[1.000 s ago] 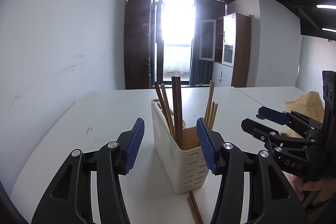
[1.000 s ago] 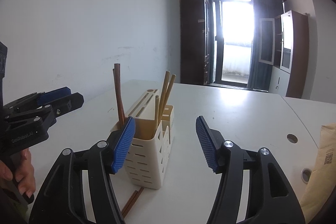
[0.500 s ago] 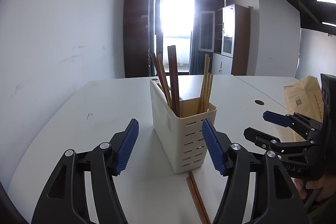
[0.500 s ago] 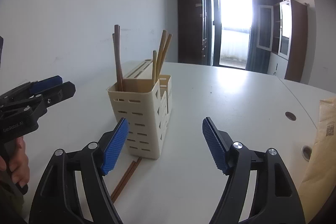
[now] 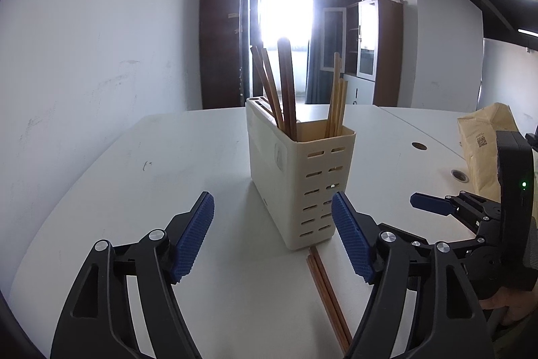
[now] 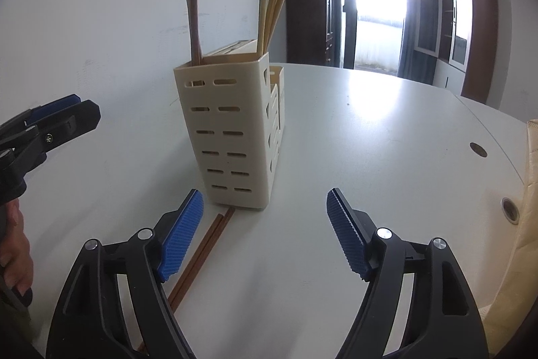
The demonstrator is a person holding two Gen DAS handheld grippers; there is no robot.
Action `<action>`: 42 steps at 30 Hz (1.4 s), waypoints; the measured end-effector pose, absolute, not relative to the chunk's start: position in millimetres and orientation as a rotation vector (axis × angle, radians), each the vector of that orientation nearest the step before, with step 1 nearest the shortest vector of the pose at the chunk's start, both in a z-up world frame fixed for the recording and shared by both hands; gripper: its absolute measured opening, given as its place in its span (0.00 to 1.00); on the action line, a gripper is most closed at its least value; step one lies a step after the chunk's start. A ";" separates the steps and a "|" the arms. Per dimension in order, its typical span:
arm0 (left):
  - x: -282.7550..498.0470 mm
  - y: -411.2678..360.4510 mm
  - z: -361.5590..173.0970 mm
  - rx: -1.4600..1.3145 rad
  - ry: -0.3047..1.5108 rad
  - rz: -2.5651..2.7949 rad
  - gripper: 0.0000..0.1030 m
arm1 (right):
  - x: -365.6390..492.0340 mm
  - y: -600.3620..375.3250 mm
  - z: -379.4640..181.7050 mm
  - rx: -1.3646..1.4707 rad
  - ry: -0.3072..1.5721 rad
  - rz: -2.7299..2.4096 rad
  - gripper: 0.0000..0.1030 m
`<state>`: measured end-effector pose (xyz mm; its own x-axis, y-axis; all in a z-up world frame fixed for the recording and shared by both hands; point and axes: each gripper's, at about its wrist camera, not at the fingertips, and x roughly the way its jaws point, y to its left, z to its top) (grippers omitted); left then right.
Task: Organize utensils
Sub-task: 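Move both open tools down to the dark chopsticks beside the holder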
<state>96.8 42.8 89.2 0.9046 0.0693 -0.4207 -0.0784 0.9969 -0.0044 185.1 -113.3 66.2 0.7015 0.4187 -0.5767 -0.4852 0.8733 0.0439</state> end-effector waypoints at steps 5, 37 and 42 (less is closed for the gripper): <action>94.5 46.1 80.4 -0.012 0.460 0.088 0.70 | 190.4 -108.5 49.3 -0.104 0.671 0.496 0.74; 96.6 83.3 72.1 -0.094 0.507 0.131 0.75 | 219.4 -60.9 -12.5 -0.171 0.929 0.440 0.73; 97.1 84.5 70.9 -0.094 0.515 0.134 0.75 | 216.6 -60.6 -17.0 -0.176 0.937 0.422 0.74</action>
